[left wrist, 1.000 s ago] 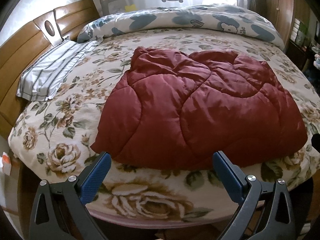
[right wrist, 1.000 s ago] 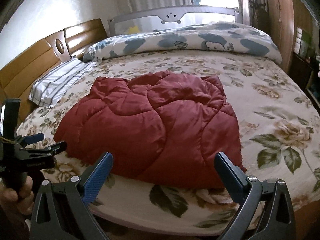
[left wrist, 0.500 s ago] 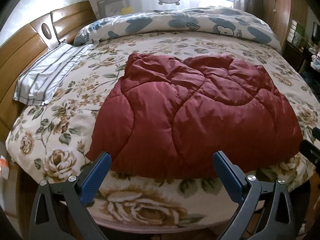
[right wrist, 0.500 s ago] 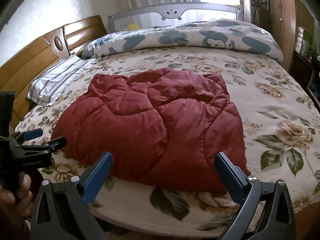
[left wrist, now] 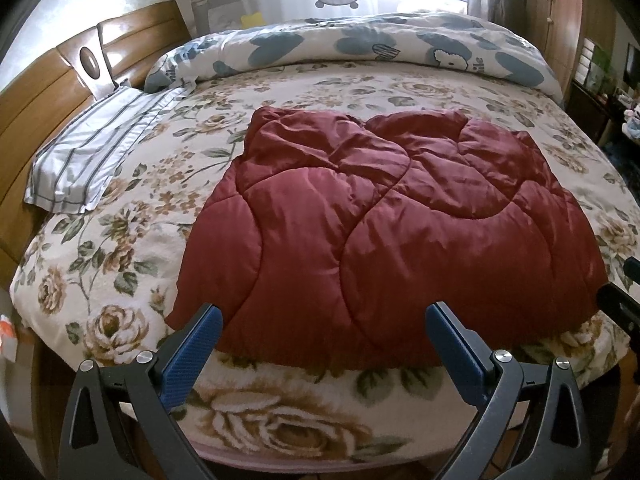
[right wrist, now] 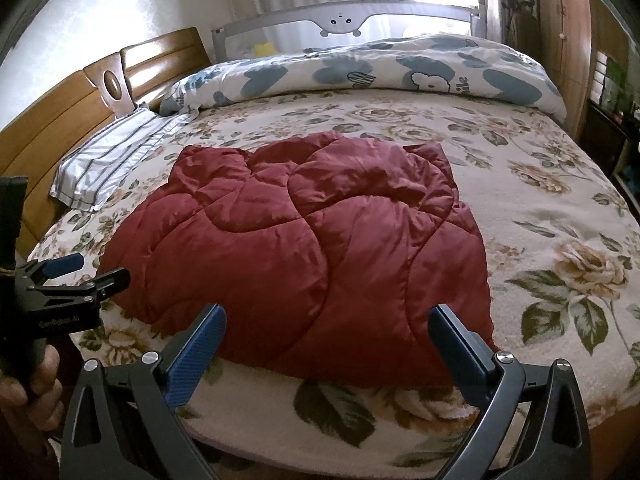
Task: Fold large clothes
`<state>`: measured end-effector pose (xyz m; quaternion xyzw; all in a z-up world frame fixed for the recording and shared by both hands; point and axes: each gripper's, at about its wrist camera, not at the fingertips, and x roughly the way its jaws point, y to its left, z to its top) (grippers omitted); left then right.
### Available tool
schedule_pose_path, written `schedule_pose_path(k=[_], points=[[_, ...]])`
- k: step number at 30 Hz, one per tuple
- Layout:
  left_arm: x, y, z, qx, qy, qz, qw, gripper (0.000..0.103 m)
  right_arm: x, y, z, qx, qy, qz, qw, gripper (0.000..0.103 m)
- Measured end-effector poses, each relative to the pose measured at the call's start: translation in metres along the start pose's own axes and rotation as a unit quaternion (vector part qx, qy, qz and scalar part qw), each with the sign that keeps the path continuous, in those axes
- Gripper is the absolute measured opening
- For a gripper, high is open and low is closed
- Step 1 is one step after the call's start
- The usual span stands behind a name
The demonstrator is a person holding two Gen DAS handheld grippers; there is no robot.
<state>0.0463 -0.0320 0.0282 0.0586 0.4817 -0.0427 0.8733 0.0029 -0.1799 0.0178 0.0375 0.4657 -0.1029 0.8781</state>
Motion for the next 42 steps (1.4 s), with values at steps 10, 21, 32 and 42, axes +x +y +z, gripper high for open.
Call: schedule_pose_path(k=[10, 21, 32, 42], points=[[0.009, -0.002, 0.005, 0.002, 0.007, 0.002, 1.0000, 0.102, 0.004, -0.003, 0.005, 0.000, 0.000, 0.002, 1.000, 0.102], [0.019, -0.004, 0.012, 0.005, 0.014, 0.001, 0.9999, 0.102, 0.008, -0.003, 0.011, 0.003, 0.002, 0.003, 1.000, 0.102], [0.022, -0.005, 0.016, 0.005, 0.013, 0.002, 0.9999, 0.102, 0.009, -0.002, 0.013, 0.003, 0.004, 0.003, 1.000, 0.101], [0.024, -0.005, 0.018, 0.005, 0.013, 0.002, 0.9999, 0.102, 0.010, -0.001, 0.014, 0.003, 0.003, 0.004, 1.000, 0.101]])
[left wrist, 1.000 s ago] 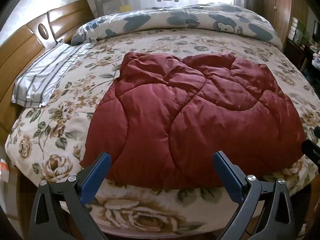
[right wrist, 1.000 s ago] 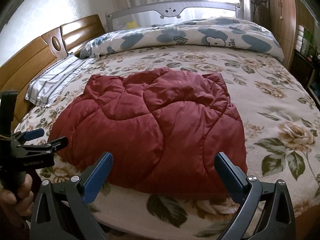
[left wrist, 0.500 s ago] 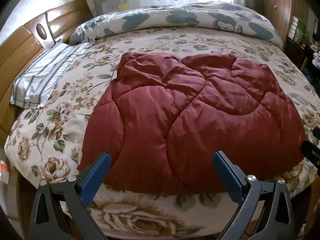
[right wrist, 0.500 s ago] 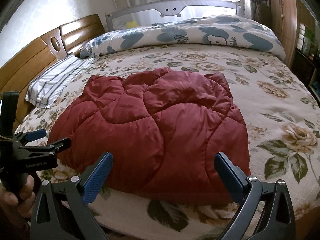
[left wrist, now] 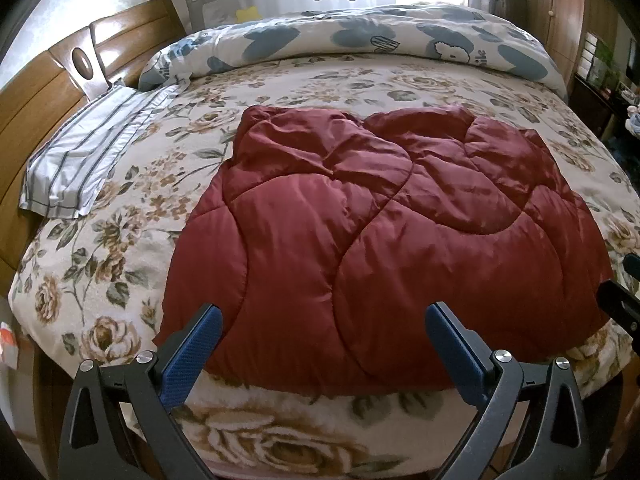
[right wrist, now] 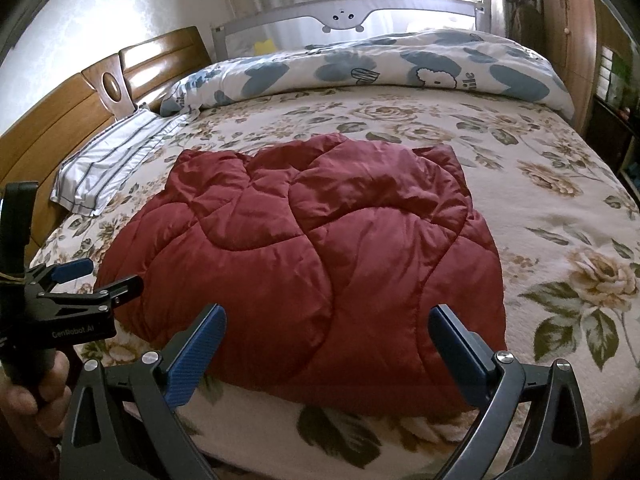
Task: Fold large clothes
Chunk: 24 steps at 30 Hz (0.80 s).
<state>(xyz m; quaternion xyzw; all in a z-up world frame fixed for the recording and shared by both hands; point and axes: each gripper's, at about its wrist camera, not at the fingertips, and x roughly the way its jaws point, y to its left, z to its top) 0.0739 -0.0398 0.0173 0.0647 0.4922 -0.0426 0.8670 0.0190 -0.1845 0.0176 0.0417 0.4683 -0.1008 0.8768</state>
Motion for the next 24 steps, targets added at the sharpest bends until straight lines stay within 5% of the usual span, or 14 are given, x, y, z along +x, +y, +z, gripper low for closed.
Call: schedule_pose_path(k=[24], points=[[0.0059, 0.0028, 0.0067, -0.005, -0.004, 0.009, 0.9999, 0.102, 0.0049, 0.0100, 0.0089, -0.001, -0.003, 0.008, 1.000, 0.101]])
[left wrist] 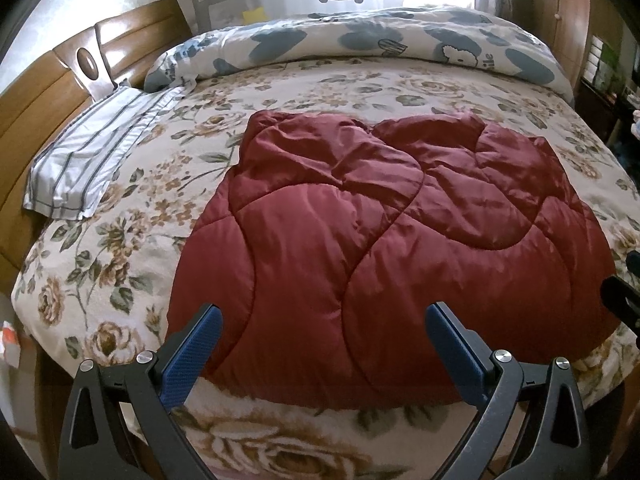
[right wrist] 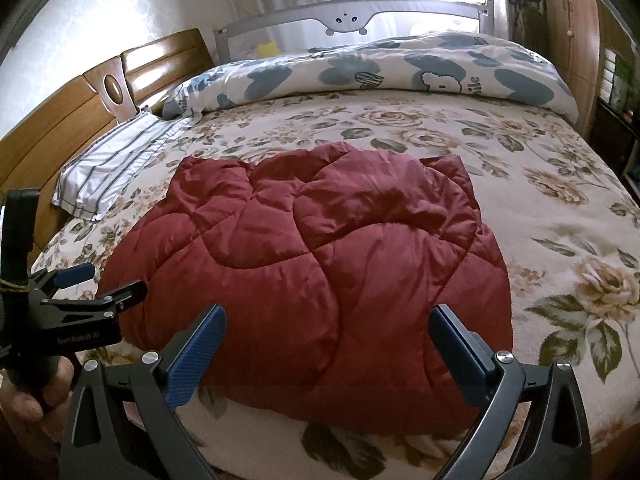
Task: Fold large clothes
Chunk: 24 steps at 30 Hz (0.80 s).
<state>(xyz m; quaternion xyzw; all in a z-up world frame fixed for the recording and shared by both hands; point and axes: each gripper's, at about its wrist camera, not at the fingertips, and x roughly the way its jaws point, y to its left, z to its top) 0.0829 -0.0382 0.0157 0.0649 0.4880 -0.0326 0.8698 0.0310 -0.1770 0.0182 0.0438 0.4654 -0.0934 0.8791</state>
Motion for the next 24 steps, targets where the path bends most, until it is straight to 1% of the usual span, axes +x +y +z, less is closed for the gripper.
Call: schedule_pose_path(k=[24], points=[[0.0019, 0.0002, 0.0043, 0.001, 0.002, -0.002, 1.0000, 0.102, 0.0027, -0.0021, 0.0057, 0.000, 0.002, 0.002, 1.000, 0.101]])
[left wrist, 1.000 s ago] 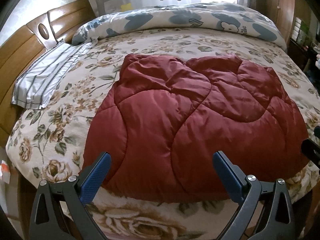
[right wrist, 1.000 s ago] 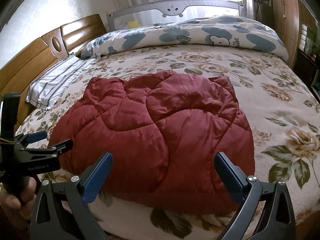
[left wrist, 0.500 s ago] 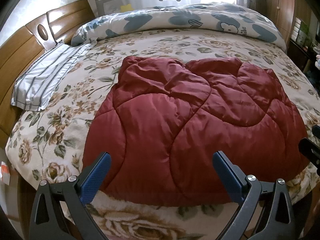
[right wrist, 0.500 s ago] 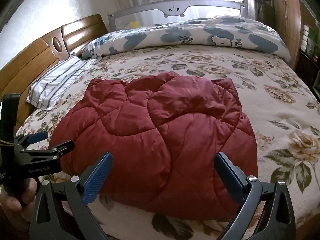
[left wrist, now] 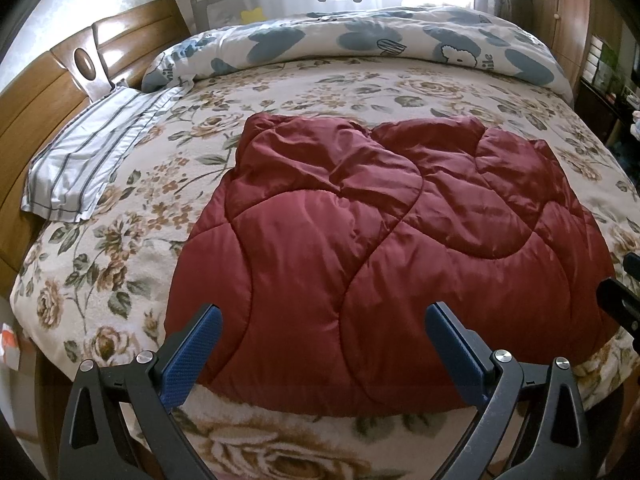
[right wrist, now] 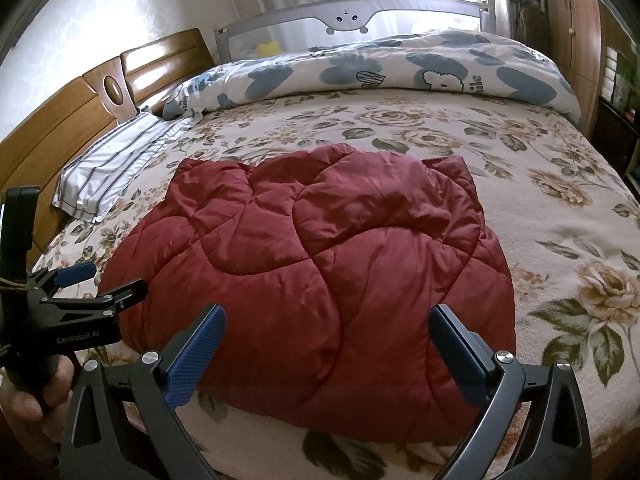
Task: Fold large clothes
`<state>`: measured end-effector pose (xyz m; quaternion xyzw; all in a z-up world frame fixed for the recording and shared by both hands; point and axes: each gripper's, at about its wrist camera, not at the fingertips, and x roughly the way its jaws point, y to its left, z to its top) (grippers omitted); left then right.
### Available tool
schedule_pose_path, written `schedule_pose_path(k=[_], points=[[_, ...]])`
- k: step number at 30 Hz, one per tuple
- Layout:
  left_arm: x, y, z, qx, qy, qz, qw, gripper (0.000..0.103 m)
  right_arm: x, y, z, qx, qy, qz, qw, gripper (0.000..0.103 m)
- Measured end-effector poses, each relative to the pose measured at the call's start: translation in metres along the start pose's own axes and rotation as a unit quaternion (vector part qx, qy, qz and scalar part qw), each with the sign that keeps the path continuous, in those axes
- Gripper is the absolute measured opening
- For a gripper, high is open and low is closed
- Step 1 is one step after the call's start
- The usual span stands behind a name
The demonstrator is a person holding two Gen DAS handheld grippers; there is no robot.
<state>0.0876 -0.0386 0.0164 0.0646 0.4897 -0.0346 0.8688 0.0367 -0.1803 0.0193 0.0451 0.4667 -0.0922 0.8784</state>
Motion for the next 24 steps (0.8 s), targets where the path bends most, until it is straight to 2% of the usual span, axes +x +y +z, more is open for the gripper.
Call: schedule_pose_path(k=[15, 24], points=[[0.0051, 0.0036, 0.0061, -0.004, -0.002, -0.003, 1.0000, 0.102, 0.0024, -0.0043, 0.0032, 0.004, 0.002, 0.003, 1.000, 0.102], [0.0049, 0.0067, 0.0083, -0.007, -0.005, -0.023, 0.9997, 0.102, 0.0081, -0.0089, 0.0035, 0.017, 0.006, 0.009, 1.000, 0.102]])
